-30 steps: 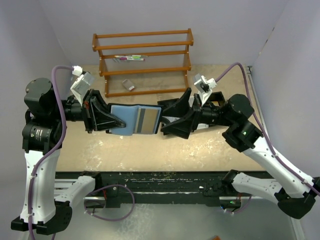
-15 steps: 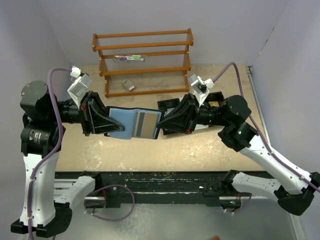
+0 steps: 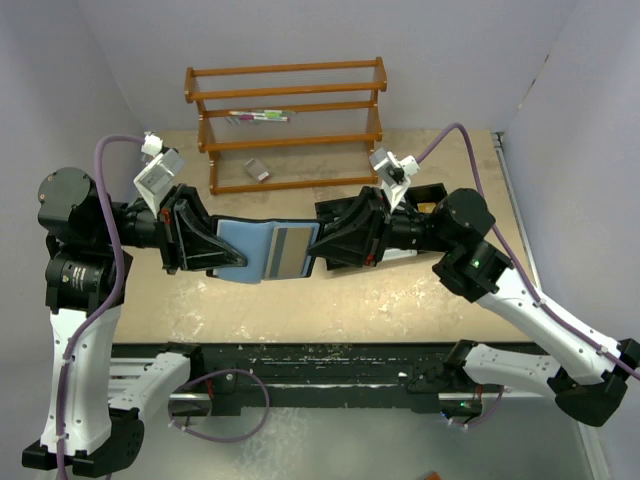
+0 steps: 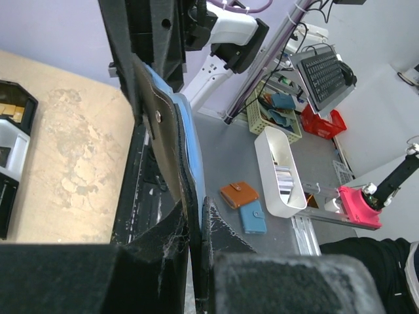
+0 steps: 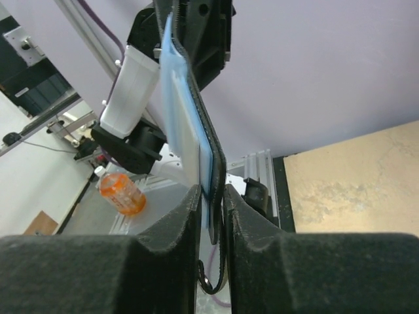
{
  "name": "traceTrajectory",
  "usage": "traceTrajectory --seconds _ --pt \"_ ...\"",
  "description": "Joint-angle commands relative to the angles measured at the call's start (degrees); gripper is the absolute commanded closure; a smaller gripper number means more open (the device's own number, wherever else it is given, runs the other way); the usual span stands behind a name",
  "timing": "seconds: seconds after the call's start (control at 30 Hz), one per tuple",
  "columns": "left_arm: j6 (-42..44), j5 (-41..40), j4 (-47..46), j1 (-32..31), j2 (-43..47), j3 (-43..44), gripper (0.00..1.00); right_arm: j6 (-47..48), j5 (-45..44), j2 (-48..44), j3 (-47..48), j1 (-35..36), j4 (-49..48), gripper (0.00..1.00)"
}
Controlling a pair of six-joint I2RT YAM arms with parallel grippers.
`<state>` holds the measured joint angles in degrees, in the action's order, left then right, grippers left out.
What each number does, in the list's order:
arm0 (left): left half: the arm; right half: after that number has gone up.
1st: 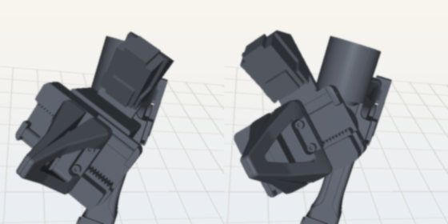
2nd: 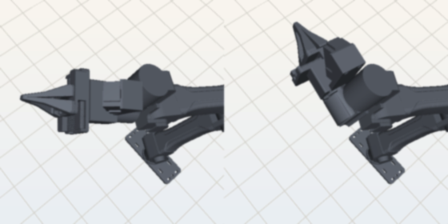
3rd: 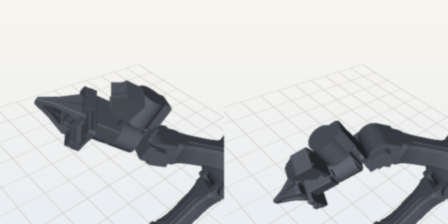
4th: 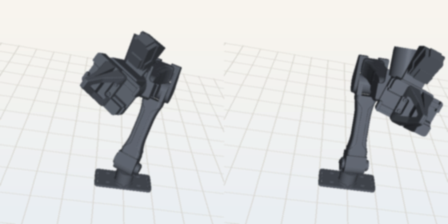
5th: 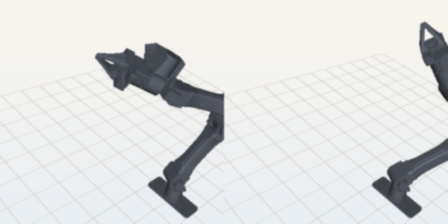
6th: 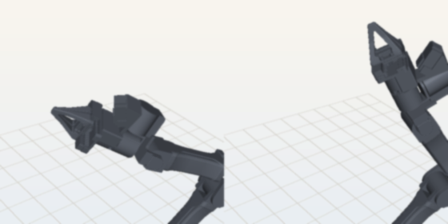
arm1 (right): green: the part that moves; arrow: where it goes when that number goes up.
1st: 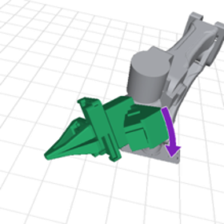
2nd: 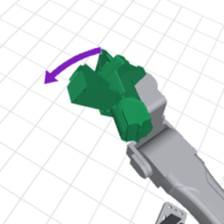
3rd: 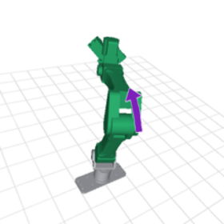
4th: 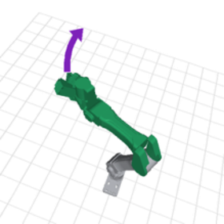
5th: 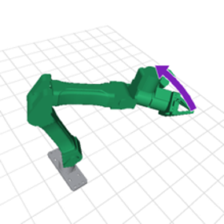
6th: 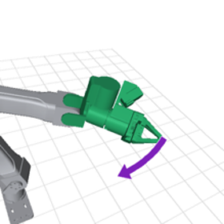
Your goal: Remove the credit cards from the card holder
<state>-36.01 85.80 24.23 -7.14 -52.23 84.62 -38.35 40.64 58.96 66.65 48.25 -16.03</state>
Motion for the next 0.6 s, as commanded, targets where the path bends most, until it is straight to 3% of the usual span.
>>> traceTrajectory --seconds 0.0,0.23,0.33,0.43,0.57 --pt "-3.7 1.2 -4.8 0.0 0.5 -0.1 1.00 2.0 -3.9 1.0 3.7 2.2 -0.5 0.75" --pt "-4.8 1.2 -5.9 0.0 0.6 -0.5 1.00 2.8 -4.4 2.3 6.0 5.6 -1.1 0.47" --pt "-5.0 1.2 -6.1 0.0 0.6 -0.6 1.00 2.1 -3.5 1.8 4.6 5.8 -3.2 0.42" --pt "-5.4 1.2 -6.6 0.1 0.6 -0.6 1.00 0.9 -2.4 1.4 3.7 5.8 -5.8 0.44" --pt "-5.9 0.9 -7.3 0.0 0.5 -0.8 1.00 -1.2 -0.7 1.7 3.2 6.2 -9.4 0.60"
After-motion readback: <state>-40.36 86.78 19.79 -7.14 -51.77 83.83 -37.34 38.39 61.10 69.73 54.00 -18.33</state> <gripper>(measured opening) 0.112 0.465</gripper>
